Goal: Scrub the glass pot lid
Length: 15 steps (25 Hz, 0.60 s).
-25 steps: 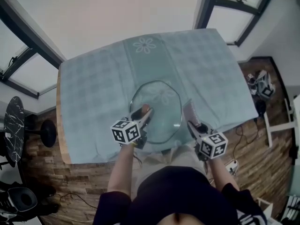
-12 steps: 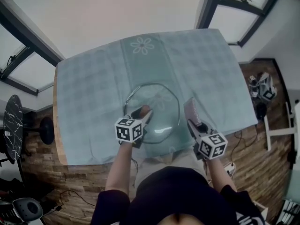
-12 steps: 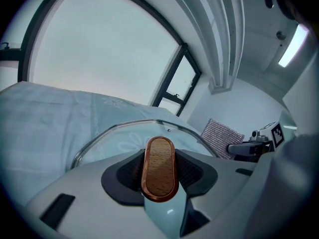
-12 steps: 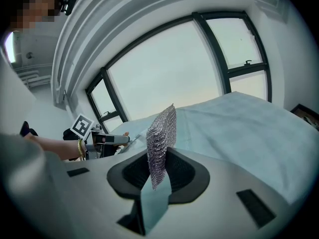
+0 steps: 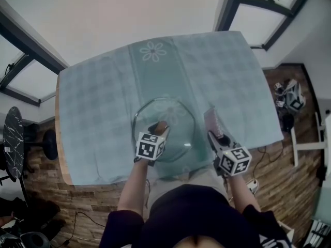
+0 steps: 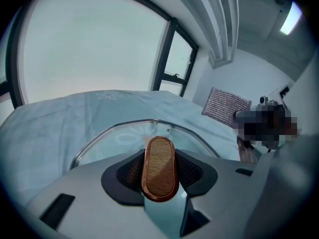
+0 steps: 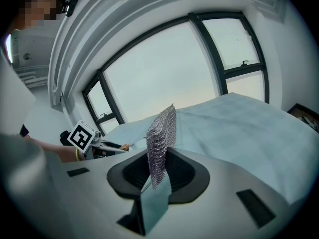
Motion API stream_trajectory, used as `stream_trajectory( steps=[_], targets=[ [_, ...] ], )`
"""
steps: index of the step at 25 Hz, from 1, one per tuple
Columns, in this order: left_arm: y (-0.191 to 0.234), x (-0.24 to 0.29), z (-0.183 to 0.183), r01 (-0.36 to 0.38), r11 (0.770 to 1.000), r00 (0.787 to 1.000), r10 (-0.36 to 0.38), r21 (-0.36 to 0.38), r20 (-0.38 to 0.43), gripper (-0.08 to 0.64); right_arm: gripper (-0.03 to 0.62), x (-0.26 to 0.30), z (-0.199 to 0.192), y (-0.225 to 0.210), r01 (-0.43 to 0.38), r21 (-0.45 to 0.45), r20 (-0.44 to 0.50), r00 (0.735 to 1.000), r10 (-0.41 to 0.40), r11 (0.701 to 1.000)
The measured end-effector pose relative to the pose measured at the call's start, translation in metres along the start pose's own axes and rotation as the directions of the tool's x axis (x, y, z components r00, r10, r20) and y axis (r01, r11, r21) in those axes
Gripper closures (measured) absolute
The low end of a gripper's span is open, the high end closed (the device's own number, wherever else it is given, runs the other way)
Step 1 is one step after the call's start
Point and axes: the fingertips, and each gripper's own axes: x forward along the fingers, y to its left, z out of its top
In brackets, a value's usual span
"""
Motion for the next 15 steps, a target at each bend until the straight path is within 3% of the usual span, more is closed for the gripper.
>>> stream_trajectory(
  steps=[8,15],
  targets=[
    [0.001,0.014,-0.013,-0.064,0.996,0.996,0.068,0.062,-0.064,0.391,0.512,0.002,-0.004,-0.004,-0.005,0.002,-0.004,1.000,0.005,1.000],
    [0.000,0.016,-0.014,-0.075,0.995,0.994,0.079,0.068,-0.071,0.391,0.512,0.003,-0.004,-0.001,-0.019,-0.006,-0.001,1.000,0.019,1.000]
  ],
)
